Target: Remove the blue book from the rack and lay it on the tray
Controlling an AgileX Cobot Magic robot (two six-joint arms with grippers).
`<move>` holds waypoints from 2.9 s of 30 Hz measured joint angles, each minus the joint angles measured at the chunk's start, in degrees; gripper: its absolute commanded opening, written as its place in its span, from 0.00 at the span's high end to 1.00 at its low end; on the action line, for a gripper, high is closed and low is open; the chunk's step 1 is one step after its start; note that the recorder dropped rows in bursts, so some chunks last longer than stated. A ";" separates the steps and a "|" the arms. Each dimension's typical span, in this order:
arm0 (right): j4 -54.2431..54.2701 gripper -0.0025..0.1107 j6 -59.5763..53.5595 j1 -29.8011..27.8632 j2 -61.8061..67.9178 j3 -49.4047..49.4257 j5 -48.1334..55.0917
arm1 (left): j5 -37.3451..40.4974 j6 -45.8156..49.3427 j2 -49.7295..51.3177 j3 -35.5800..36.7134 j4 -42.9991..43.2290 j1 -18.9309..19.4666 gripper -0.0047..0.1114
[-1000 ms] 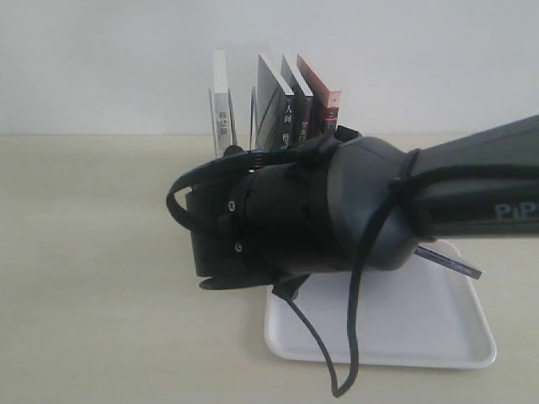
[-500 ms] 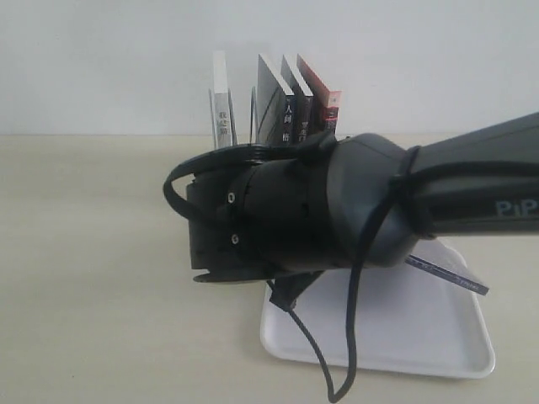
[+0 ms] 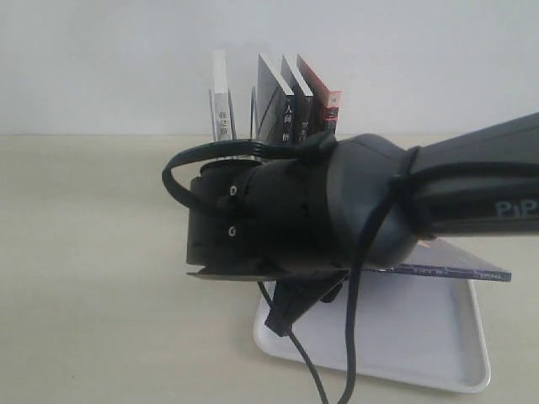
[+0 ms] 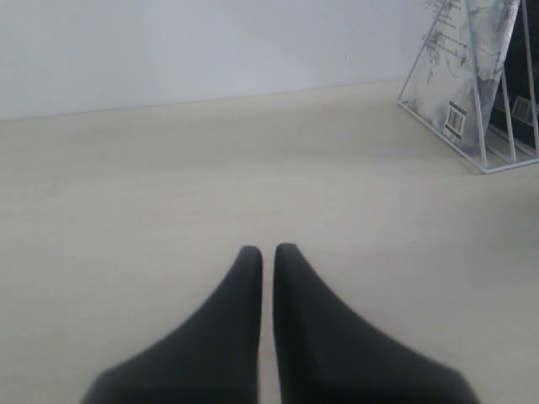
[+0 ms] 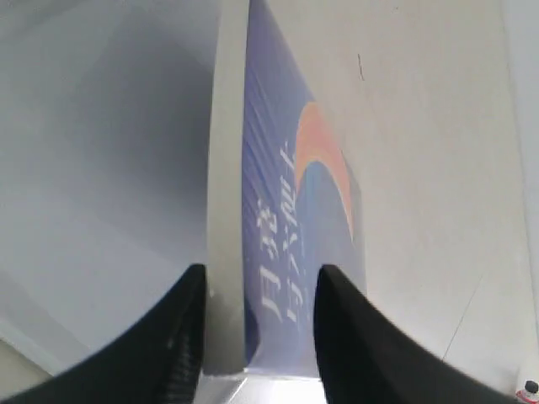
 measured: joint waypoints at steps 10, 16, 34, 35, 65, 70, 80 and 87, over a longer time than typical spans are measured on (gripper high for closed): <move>0.61 0.61 -0.85 6.97 -1.71 -1.32 0.11 | 0.00 0.00 0.00 0.00 0.00 0.00 0.92; 0.36 0.65 -1.58 12.08 -5.17 -5.65 -0.08 | 0.00 0.00 0.00 0.00 0.00 0.00 0.92; -4.11 0.98 0.19 7.11 -24.62 -2.27 -0.77 | 0.00 0.00 0.00 0.00 0.00 0.00 0.92; -4.71 0.98 0.30 4.71 -26.64 -0.02 -0.77 | 0.00 0.00 0.00 0.00 0.00 0.00 0.92; 7.29 0.98 -0.25 -61.00 -47.06 21.78 -48.67 | 0.00 0.00 0.00 0.00 0.00 0.00 0.92; 7.16 0.98 -0.36 -61.00 -47.06 21.78 -48.49 | 0.00 0.00 0.00 0.00 0.00 0.00 0.92; 4.95 0.98 -0.70 -61.00 -67.21 31.13 -49.25 | 0.00 0.00 0.00 0.00 0.00 0.00 0.92; 5.24 0.98 0.26 -61.00 -93.11 49.09 -50.65 | 0.00 0.00 0.00 0.00 0.00 0.00 0.92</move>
